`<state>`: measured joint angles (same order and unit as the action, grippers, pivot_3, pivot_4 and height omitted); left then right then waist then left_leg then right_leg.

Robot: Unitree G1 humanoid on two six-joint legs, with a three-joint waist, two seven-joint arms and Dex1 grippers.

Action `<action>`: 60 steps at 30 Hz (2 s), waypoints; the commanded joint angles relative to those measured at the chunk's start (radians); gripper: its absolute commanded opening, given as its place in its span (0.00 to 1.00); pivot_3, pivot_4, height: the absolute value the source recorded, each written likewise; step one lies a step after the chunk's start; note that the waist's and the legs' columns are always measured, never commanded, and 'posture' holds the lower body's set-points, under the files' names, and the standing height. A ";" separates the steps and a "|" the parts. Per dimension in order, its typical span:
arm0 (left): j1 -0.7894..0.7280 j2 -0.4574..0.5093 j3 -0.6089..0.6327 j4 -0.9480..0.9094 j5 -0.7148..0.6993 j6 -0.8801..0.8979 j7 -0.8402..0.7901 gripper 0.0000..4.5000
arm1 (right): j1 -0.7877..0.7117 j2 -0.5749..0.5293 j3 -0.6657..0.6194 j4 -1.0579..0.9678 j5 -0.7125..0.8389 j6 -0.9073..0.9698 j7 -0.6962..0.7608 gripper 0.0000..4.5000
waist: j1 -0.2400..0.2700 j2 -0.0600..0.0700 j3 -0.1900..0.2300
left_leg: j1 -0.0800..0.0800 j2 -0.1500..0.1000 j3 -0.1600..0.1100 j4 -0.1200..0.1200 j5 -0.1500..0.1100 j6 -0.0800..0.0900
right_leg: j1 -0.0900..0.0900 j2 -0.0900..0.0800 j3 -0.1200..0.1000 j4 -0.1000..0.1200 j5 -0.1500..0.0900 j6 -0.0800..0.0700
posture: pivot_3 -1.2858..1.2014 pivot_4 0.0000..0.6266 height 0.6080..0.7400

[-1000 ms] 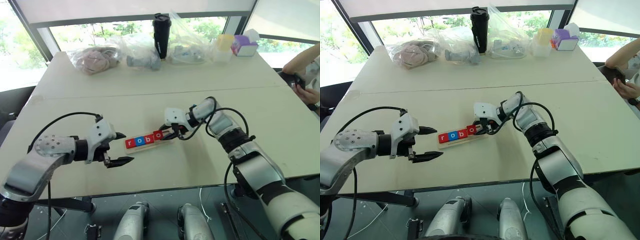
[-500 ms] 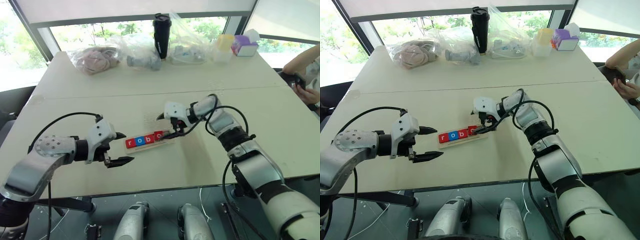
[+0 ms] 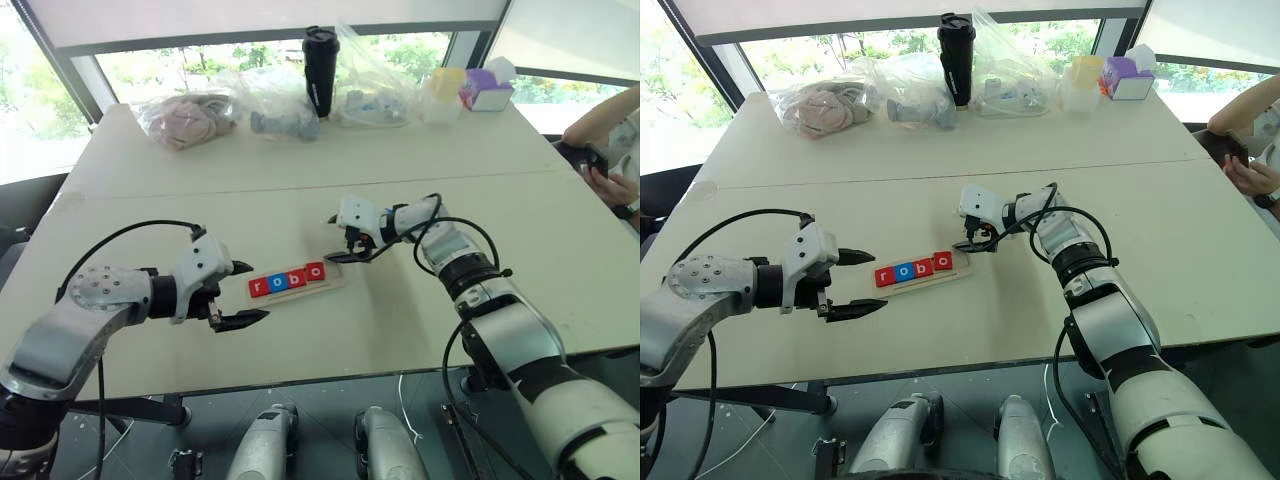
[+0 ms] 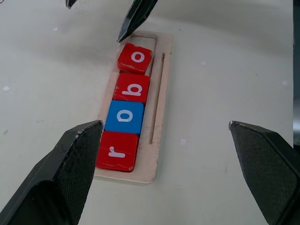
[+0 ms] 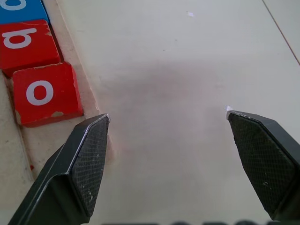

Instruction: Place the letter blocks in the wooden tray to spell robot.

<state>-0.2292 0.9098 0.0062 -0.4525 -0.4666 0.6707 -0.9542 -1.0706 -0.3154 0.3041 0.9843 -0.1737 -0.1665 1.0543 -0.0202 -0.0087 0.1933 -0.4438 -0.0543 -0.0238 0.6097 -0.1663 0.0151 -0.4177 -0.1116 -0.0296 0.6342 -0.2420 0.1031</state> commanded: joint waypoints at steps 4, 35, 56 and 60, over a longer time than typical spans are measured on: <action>0.003 -0.001 0.017 -0.023 -0.004 -0.001 0.012 1.00 | -0.043 0.036 -0.011 0.008 0.012 -0.040 0.027 0.92 | 0.000 0.000 0.000 | 0.000 0.000 0.000 0.000 0.000 0.000 | 0.000 0.000 0.000 0.000 0.000 0.000 | 0.52 0.24 1.00; -0.150 -0.096 0.064 -0.025 -0.185 0.075 0.051 1.00 | 0.148 -0.152 -0.395 -0.482 0.233 0.623 -0.400 0.92 | 0.006 0.000 0.000 | 0.000 0.000 -0.001 0.000 0.001 0.000 | 0.001 0.000 0.000 0.001 0.000 0.000 | 0.52 0.24 1.00; -0.217 -0.052 -0.002 0.027 -0.105 0.036 -0.015 1.00 | 0.001 -0.147 -0.229 0.171 0.090 0.178 -0.277 0.92 | 0.002 0.000 0.000 | 0.002 0.000 0.000 0.002 0.001 0.000 | 0.005 0.001 0.000 -0.001 0.000 0.000 | 0.52 0.24 1.00; -0.209 -0.042 0.012 0.019 -0.104 0.042 -0.006 1.00 | -0.041 -0.125 -0.238 0.231 0.084 0.200 -0.305 0.92 | 0.000 0.000 0.000 | 0.002 0.000 -0.001 0.002 0.001 0.000 | 0.005 0.001 0.000 -0.001 0.000 0.000 | 0.52 0.24 1.00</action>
<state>-0.4378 0.8565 -0.0133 -0.4075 -0.5620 0.7142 -0.9616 -1.0716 -0.4428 0.0730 1.2105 -0.0868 0.0263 0.7611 -0.0202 -0.0084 0.1936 -0.4419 -0.0540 -0.0243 0.6114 -0.1650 0.0154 -0.4128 -0.1107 -0.0294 0.6332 -0.2422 0.1029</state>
